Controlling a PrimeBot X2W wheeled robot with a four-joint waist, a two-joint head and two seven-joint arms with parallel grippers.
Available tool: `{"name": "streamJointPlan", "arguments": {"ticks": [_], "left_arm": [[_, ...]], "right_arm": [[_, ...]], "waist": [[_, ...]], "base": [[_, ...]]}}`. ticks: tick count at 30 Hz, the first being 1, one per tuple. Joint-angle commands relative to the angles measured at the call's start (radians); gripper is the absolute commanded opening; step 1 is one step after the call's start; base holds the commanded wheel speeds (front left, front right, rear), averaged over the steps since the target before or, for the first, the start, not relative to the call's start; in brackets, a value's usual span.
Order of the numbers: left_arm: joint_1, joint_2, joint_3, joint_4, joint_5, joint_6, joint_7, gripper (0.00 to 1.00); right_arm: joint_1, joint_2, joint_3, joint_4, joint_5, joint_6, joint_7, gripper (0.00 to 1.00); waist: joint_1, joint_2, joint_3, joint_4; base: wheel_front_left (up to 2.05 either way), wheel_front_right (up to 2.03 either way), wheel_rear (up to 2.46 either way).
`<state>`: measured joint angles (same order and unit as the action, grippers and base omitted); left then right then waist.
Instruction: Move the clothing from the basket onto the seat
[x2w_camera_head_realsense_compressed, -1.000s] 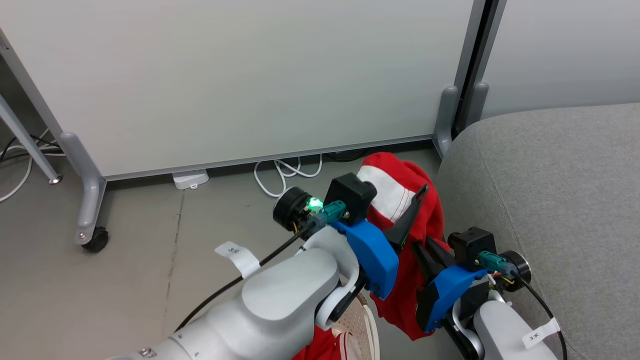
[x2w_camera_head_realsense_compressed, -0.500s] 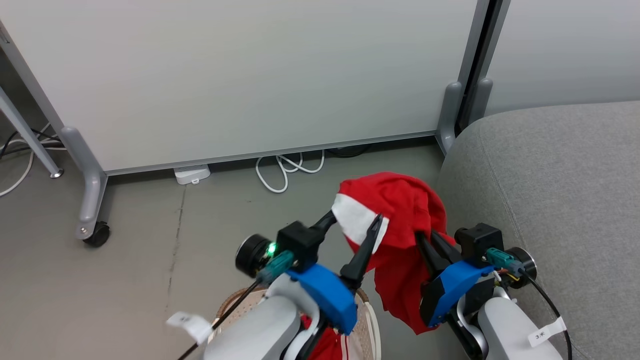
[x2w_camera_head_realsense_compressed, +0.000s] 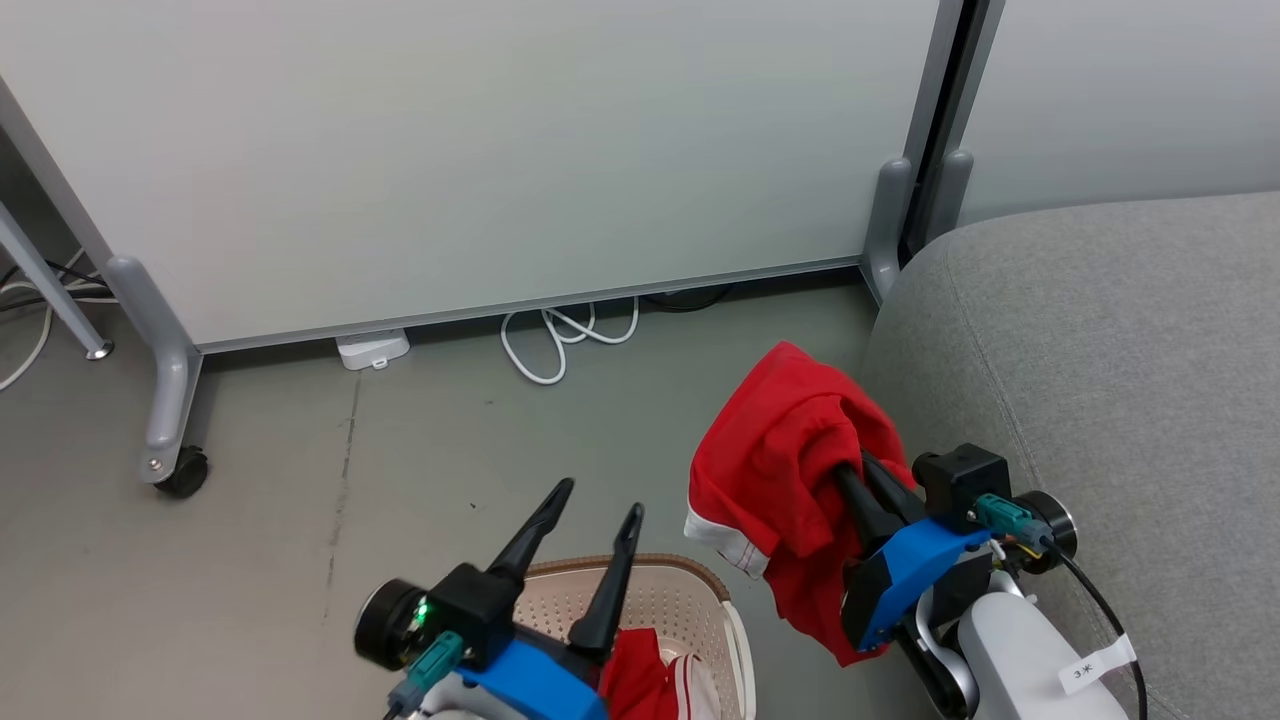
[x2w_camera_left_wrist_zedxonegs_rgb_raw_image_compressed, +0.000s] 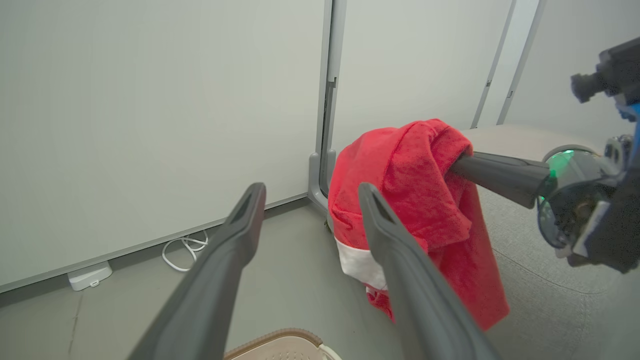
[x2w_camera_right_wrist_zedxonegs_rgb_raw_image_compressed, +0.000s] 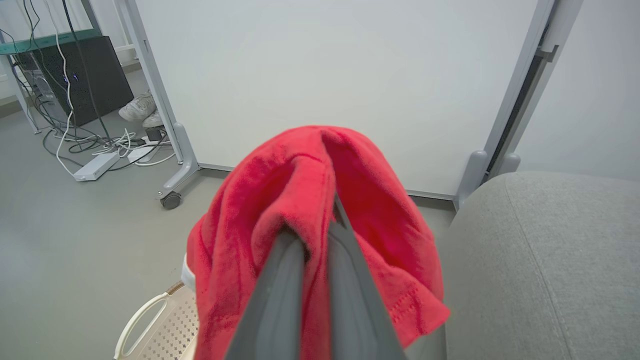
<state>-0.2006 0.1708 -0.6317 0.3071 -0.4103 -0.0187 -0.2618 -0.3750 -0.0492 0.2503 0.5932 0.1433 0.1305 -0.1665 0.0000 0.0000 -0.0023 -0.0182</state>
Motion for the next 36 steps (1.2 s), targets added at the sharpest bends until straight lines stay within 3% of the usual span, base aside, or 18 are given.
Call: {"name": "streamJointPlan", "arguments": {"ticks": [1, 10, 23, 28, 36], "left_arm": [[0.018, 0.000, 0.022, -0.006, 0.014, -0.006, -0.005, 1.00], [0.126, -0.036, 0.182, -0.028, 0.102, -0.046, -0.005, 1.00], [0.170, -0.088, 0.282, -0.017, 0.177, -0.088, -0.005, 1.00], [0.174, -0.096, 0.294, -0.020, 0.195, -0.096, -0.005, 1.00], [0.166, -0.103, 0.320, -0.025, 0.219, -0.105, -0.005, 1.00]], "right_arm": [[0.009, -0.002, -0.002, -0.006, -0.003, 0.000, 0.002, 0.00], [0.013, -0.002, -0.008, -0.009, -0.012, 0.000, 0.002, 0.00], [0.021, -0.002, -0.008, -0.014, -0.022, 0.000, 0.003, 0.00], [0.018, -0.002, -0.007, -0.014, -0.025, 0.000, 0.000, 0.00], [0.010, -0.002, -0.007, -0.017, -0.024, 0.000, -0.002, 0.00]], "waist": [[0.0000, 0.0000, 0.000, -0.001], [0.0000, 0.0000, -0.005, -0.008], [0.0000, 0.0000, -0.005, -0.013], [0.0000, 0.0000, -0.001, -0.036], [0.0000, 0.0000, 0.012, -0.128]], "base": [[0.00, 0.00, 0.00], [0.00, 0.00, 0.00], [0.00, 0.00, 0.00], [0.00, 0.00, 0.00], [0.00, 0.00, 0.00]]}}
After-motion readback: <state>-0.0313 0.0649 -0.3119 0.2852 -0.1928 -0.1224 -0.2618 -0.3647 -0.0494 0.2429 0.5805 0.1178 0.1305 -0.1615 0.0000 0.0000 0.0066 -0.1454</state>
